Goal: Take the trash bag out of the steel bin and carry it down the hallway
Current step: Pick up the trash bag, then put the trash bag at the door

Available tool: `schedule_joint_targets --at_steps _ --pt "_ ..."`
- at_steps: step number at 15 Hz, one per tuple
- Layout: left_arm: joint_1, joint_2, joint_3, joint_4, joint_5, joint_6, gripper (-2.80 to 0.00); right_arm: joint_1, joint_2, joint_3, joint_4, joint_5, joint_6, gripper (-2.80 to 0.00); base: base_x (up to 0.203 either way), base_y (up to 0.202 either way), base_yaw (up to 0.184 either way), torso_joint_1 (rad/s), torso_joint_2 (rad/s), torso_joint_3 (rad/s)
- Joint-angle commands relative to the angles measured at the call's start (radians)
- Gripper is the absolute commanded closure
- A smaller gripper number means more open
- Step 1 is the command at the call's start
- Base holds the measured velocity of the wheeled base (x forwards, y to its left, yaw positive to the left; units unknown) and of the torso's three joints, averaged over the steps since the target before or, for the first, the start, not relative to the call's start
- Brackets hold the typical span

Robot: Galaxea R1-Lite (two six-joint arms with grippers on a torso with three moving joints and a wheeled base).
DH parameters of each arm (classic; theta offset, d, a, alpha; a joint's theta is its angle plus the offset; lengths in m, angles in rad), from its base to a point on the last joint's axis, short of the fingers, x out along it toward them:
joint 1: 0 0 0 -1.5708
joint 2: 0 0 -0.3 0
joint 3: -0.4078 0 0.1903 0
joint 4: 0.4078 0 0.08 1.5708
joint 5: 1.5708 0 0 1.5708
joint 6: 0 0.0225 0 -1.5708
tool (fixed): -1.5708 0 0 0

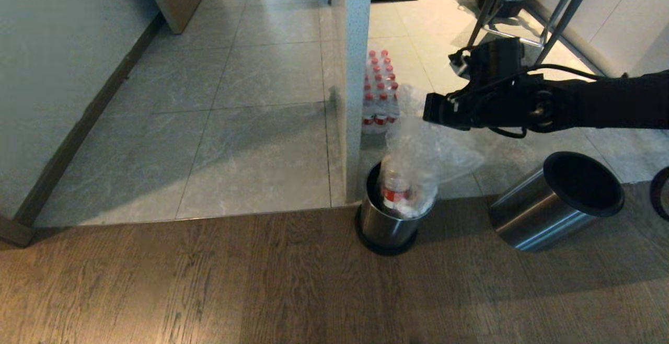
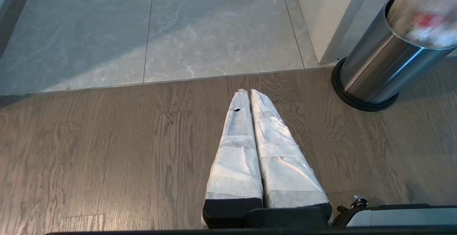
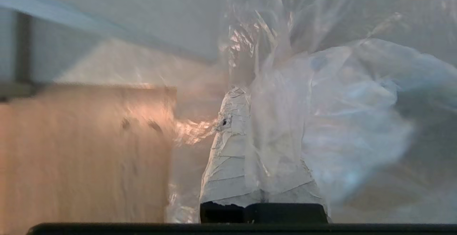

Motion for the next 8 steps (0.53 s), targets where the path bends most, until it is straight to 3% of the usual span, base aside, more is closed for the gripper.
schedule_joint_targets --at_steps 1,8 --pt "0.000 0.000 0.000 0.000 0.000 0.000 0.00 0.001 -0.125 0.011 0.000 0.001 0.003 0.00 0.000 0.000 0.000 0.000 0.00 0.000" --pt "0.000 0.000 0.000 0.000 0.000 0.000 0.00 0.001 -0.517 0.225 0.011 0.000 0.001 0.00 0.000 0.000 0.000 0.000 0.00 0.000"
